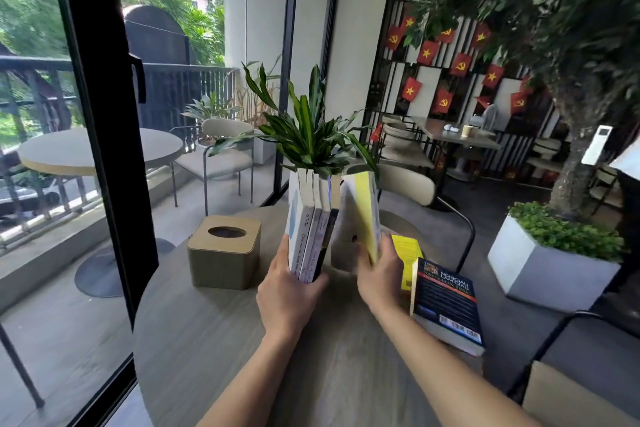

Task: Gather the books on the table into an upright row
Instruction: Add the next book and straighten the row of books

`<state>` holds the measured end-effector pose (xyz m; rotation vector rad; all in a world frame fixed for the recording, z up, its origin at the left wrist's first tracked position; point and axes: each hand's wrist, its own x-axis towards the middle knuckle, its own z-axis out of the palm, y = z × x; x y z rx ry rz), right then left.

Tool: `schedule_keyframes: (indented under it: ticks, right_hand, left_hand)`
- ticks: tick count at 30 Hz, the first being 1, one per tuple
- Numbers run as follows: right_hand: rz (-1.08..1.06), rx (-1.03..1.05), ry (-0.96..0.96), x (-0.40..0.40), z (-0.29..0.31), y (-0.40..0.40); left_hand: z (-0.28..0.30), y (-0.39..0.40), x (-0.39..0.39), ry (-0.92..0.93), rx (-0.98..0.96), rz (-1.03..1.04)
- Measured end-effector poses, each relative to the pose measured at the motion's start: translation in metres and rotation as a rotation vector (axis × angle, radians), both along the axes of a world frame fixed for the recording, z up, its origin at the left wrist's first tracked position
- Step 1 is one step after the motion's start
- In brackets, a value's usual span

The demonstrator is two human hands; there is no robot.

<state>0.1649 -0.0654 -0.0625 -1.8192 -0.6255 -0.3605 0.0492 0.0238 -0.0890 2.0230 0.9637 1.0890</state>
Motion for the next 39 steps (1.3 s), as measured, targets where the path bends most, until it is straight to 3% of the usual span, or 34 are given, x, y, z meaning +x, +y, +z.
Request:
schedule_keyframes:
  ticks: [2, 5, 21, 26, 30, 32, 39]
  right_hand:
    - [0.025, 0.043, 0.122, -0.011, -0.008, 0.001]
    - [0.131, -0.065, 0.313, -0.017, -0.014, 0.003]
    - [0.343, -0.438, 0.252, -0.031, -0.018, -0.003]
    - [0.488, -0.526, 0.173, -0.051, 0.009, -0.022]
    - [0.699, -0.501, 0.095, -0.06, 0.019, -0.026]
    - [0.746, -0.376, 0.14, -0.062, 0.012, -0.019]
    - [0.383, -0.084, 0.176, -0.085, -0.006, 0.006]
  left_hand:
    - [0.001, 0.0, 0.0, 0.006, 0.001, -0.003]
    - [0.001, 0.001, -0.002, 0.015, 0.011, -0.009]
    - [-0.007, -0.003, -0.02, -0.117, -0.054, -0.097]
    - [-0.005, -0.009, -0.031, -0.166, -0.049, -0.143]
    - [0.008, -0.014, -0.04, -0.164, -0.065, -0.264]
    - [0.023, -0.015, -0.041, -0.154, -0.09, -0.294]
    - [0.084, -0.003, -0.027, -0.183, -0.037, -0.171]
